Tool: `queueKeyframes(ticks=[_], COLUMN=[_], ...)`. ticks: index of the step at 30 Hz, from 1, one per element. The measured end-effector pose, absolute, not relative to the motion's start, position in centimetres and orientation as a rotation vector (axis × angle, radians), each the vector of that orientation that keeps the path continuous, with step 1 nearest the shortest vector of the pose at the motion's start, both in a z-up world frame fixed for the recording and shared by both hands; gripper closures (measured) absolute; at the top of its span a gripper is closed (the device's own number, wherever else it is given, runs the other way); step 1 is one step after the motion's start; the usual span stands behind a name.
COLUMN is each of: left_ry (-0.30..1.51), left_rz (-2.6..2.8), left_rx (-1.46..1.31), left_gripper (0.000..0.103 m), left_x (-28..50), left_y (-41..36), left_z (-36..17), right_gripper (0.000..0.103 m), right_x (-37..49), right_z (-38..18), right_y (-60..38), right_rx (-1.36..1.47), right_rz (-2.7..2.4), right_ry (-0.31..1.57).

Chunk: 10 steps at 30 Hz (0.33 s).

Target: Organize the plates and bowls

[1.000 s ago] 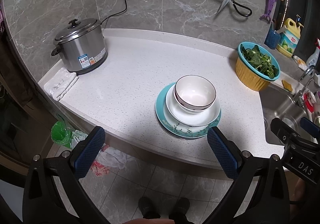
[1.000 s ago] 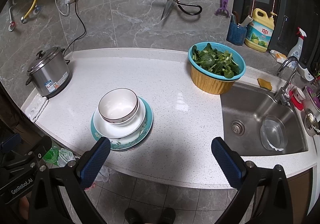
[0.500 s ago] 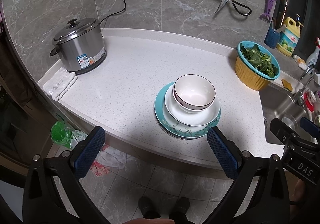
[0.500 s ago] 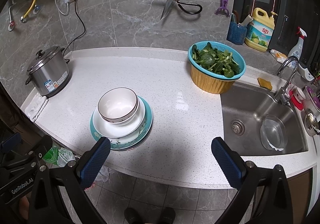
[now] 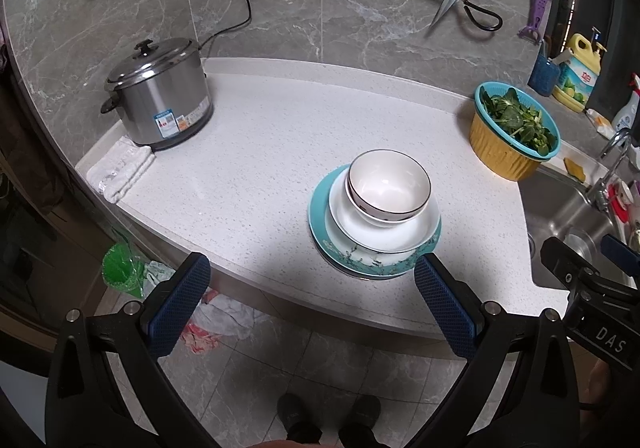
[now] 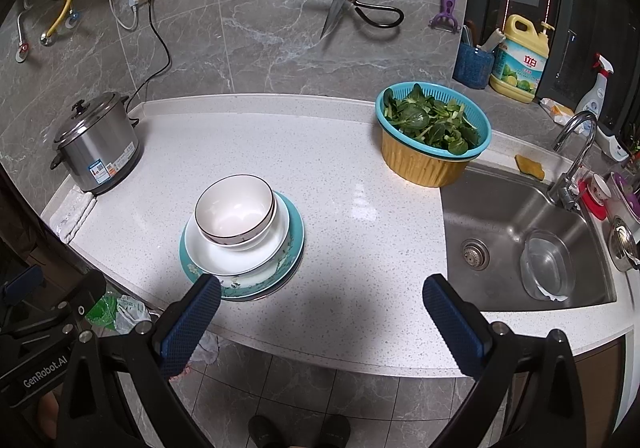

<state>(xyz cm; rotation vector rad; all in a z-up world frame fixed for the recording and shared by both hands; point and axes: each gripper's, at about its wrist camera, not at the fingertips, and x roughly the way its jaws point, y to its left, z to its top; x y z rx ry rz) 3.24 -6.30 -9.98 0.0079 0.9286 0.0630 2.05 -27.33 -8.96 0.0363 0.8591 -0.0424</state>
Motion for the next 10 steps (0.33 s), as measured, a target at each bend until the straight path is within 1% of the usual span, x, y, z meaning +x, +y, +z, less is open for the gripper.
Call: queueKeyframes(ticks=[10], left_ry=[0.907], left_rz=[0.048], left_rx=[0.007], left_gripper=[0.000], left_x=[2.96], left_y=[-5.92], left_z=[-9.65], right_gripper=[0.000], right_x=[2.14], right_z=[-9.46], right_y=[-28.03], right_rx=[0.037], right_rz=[-0.029], right_ry=[0.866])
